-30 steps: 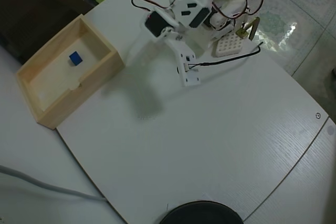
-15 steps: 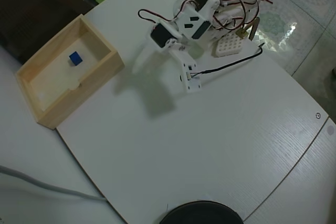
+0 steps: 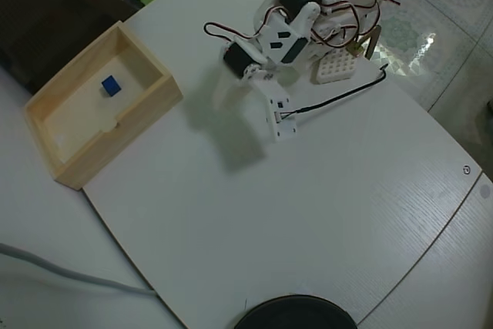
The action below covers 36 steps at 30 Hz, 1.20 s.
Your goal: Pick up the small blue cube and put it into the box
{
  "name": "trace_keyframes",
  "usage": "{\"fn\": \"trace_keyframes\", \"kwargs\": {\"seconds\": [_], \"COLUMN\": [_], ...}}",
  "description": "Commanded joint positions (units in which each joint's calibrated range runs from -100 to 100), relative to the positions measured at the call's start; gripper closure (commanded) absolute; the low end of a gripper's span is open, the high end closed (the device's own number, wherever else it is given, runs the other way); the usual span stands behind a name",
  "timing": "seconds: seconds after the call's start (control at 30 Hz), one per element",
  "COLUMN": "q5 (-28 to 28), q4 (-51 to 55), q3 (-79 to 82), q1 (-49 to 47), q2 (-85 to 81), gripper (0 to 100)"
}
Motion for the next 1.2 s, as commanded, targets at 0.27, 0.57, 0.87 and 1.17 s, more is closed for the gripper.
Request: {"fn": "trace_keyframes", "kwargs": {"seconds": [0.27,0.57,0.87,1.17], "q5": [0.0,-0.1,-0.1,-0.1], "q4": [-0.93,-0.93,-0.93,-0.93], "q3": [0.36,0.36,0.36,0.36], "q1": [0.18,0.11,0.18,0.18], "q2": [-0.34,-0.34,-0.34,-0.34], "gripper": [99,99,99,99]}}
